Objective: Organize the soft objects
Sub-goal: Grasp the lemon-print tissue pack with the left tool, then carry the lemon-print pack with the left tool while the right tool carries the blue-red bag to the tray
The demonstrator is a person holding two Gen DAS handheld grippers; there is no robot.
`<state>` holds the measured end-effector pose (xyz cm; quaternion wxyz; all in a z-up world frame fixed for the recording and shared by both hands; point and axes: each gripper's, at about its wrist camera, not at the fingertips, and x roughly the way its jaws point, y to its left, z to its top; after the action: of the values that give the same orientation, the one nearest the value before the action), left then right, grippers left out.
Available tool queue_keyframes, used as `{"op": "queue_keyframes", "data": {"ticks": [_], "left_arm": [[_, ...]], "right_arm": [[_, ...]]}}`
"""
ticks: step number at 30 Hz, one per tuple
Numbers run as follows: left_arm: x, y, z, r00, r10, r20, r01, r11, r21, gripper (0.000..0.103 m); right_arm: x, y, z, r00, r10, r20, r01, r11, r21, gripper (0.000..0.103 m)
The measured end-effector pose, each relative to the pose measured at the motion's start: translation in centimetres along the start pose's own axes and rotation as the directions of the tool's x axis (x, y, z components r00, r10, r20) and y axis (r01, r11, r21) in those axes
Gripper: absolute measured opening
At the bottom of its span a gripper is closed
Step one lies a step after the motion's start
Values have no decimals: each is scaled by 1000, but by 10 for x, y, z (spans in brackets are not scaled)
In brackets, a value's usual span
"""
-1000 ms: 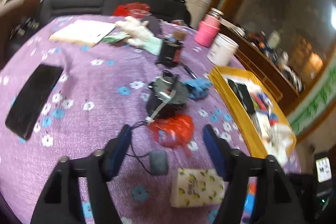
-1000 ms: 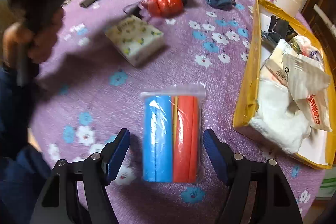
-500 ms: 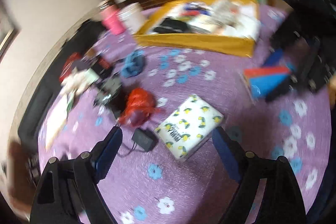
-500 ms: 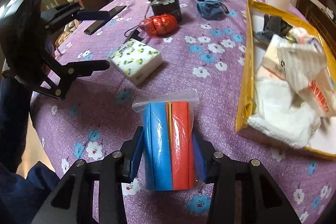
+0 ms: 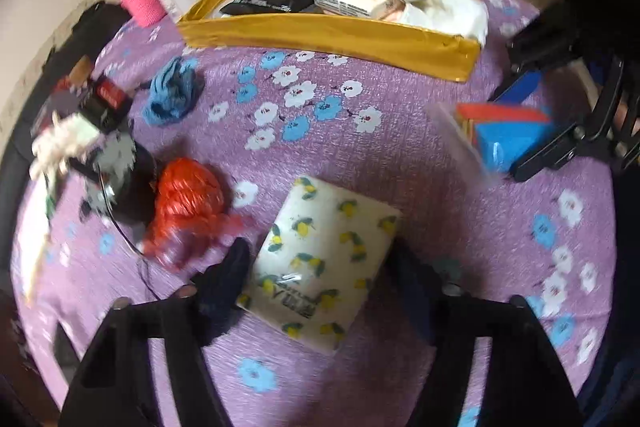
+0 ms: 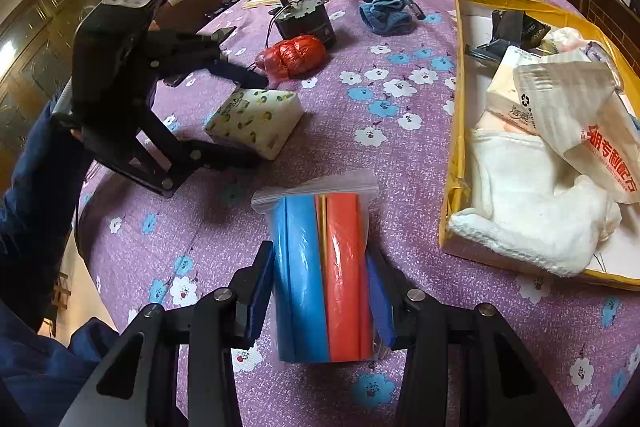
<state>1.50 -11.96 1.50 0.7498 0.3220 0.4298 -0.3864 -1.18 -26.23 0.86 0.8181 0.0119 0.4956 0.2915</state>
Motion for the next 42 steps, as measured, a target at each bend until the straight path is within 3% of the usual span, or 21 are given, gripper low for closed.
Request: {"op": "queue_keyframes", "data": {"ticks": [3, 5, 9, 12, 15, 20, 23, 29, 36, 42], "left_arm": [[-4, -3, -10, 999, 25, 28, -21, 992, -122, 58], [-8, -8, -17, 998, 56, 40, -45, 973, -225, 52], [-14, -18, -27, 990, 141, 32, -115, 901, -418, 52], [-15, -16, -32, 987, 158, 33, -118, 846, -520, 52], [-15, -14, -31, 984, 175, 26, -131, 823, -552, 56], [-13, -18, -29, 978, 207, 38, -153, 823, -548, 51], [-16, -19, -33, 976, 214, 48, -149, 808, -570, 51], [-33, -12, -42, 963, 240, 120, -114, 769, -629, 51], [-52, 4, -39, 935, 309, 176, -107, 716, -690, 51], [-50, 15, -28, 911, 376, 172, -118, 635, -764, 51]], "right_arm": [[-1, 0, 1, 1000, -5, 8, 5, 1000, 6, 47], [-1, 1, 3, 1000, -13, 14, 13, 1000, 5, 47], [1, 6, 7, 999, -29, 23, 29, 1000, -3, 47], [4, 14, 11, 997, -64, 33, 65, 998, -17, 47], [8, 20, 14, 994, -104, 34, 105, 994, -27, 47], [14, 28, 13, 986, -168, 24, 169, 984, -53, 49], [16, 32, 10, 982, -190, 20, 191, 978, -82, 50], [11, 31, 10, 985, -169, 42, 172, 982, -73, 48], [-7, 38, 34, 976, -164, 143, 172, 984, -49, 48], [-3, 32, 60, 967, -168, 191, 166, 986, 25, 48]]}}
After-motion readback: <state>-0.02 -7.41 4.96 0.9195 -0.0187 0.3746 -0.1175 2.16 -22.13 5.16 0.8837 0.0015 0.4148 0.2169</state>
